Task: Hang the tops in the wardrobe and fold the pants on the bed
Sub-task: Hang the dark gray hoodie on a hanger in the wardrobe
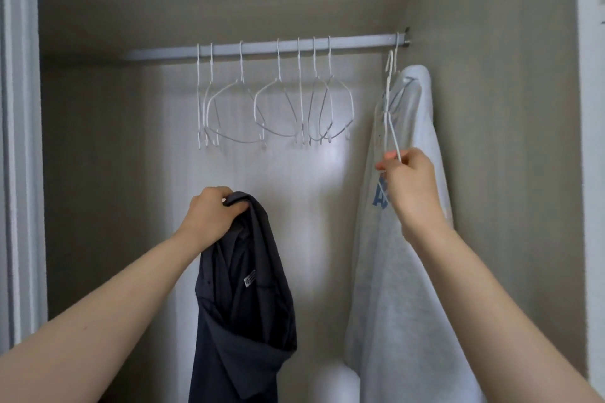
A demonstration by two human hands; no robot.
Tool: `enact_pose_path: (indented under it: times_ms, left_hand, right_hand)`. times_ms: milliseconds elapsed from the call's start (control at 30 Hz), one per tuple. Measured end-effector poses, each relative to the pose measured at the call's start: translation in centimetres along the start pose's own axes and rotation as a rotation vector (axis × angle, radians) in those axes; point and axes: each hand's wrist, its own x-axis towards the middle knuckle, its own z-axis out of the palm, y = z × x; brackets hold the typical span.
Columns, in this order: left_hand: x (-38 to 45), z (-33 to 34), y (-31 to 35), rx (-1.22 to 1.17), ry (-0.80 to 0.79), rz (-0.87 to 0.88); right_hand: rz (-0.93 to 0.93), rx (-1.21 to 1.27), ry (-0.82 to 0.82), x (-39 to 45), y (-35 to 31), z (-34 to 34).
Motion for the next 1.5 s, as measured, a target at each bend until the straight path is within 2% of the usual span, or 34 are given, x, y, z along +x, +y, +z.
enact_pose_path:
  times_ms: [233,400,500,700,833,1000,1233,1400,1500]
  left_hand:
    - [-0.6,1.0,-2.4,0.057,-0.012,-0.071]
    - [-1.2,1.5,-3.9,0.092,-0.035,-0.119]
    - [-1.5,1.5,-4.8,0.114,-0.046,-0.131]
    - [-1.3,0.3,-6.8,0.143,-0.014,-0.194]
    - [-1.1,0.0,-7.5,0.230,-0.027,-0.198]
    - [-1.5,-0.5,-7.9,0.261,-0.038,-0.185]
    - [-2.1,-0.6,-6.8,0.294,-0.104,-0.063]
    - [-1.8,-1.9,-8.1,0.339,-0.037,-0.164]
    - [-1.8,-1.8,-8.2,0.295,-0.066,-0.197]
  right_hand:
    - [0.261,0.015,-0.141,-7.7,4.9,-2.1]
    - [0.628,0.157,-0.395,-9.9,5.3,-3.5]
    - [0.733,0.311,-0.558,-10.5,4.7,-5.1]
    - [0.619,0.460,-0.811,-11.1,2.6,-8.1]
    - [0.590,0.492,-0.846,-10.7,1.9,-8.7]
    - [0.659,0.505,-0.918,-10.5,2.5,-8.1]
    - [0.647,0.493,-0.957,-10.4,3.0,-6.9]
    - [0.650,0.568,-1.013,-9.1,3.1,-7.7]
    - [0.696,0.544,-1.036,-9.3,3.5,-6.1]
